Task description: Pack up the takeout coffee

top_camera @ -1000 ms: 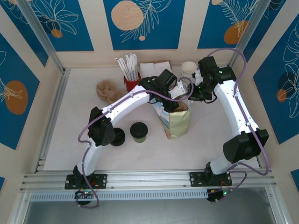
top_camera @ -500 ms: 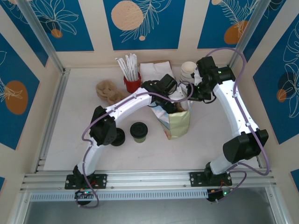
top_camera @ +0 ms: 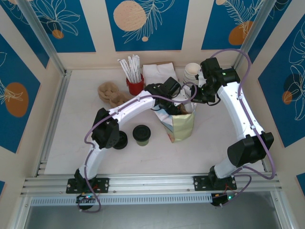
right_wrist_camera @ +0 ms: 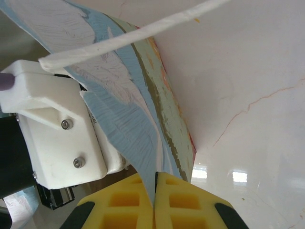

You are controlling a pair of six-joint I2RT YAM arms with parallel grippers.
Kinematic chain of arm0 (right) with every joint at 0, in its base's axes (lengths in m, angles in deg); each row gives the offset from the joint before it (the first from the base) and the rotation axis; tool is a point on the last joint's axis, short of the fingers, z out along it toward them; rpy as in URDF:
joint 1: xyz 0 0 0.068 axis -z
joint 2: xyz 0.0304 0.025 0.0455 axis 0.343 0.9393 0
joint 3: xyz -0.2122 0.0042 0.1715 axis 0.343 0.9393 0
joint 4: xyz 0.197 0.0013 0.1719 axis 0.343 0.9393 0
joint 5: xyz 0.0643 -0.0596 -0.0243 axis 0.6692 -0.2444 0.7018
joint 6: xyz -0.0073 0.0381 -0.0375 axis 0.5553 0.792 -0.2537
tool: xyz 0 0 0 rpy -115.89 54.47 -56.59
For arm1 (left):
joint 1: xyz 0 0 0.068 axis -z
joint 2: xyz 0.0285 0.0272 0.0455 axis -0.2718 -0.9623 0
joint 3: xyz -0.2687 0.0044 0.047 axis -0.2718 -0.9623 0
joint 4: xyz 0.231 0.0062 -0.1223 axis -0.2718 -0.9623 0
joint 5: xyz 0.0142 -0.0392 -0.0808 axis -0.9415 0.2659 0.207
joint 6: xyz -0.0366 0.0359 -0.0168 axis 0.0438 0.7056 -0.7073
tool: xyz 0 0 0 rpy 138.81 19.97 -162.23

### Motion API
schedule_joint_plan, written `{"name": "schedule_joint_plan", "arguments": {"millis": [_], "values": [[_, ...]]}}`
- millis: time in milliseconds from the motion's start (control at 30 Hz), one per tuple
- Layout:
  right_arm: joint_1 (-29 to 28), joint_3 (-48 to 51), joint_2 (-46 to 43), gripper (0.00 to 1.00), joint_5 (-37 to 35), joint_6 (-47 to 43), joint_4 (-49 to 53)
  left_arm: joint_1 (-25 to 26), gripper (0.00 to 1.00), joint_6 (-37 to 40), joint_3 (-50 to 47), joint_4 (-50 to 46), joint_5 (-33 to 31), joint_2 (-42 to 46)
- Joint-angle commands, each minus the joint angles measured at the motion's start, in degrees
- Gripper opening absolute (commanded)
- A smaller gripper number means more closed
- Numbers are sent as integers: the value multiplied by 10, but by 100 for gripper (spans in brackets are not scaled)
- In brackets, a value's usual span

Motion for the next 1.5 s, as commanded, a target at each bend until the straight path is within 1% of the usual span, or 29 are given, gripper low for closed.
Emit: {"name": "schedule_joint_plan", "arguments": {"millis": [0,267,400,867,1133,1233,1333,1467], "values": [[0,-11,-12,2,17,14,-10,1,27,-7,-23,-3,4,-28],[0,-6,-12,2,28,21,-11,0,28,-13,-54,22,-5,-26],[0,-6,-9,2,32,22,-11,0,32,-17,-54,25,-6,-32],[-1,-10,-4,2,37,23,-13,-1,33,-21,-53,23,-14,-42],[0,-11,-2,2,37,25,-14,-7,48,-21,-12,4,-20,-16],[0,-11,-1,2,37,28,-14,-10,53,-23,15,-13,-9,-2],[3,-12,1,2,35,32,-13,-10,61,-22,39,-28,3,12],[12,-16,2,2,34,36,-10,-10,66,-23,69,-56,28,28]]}}
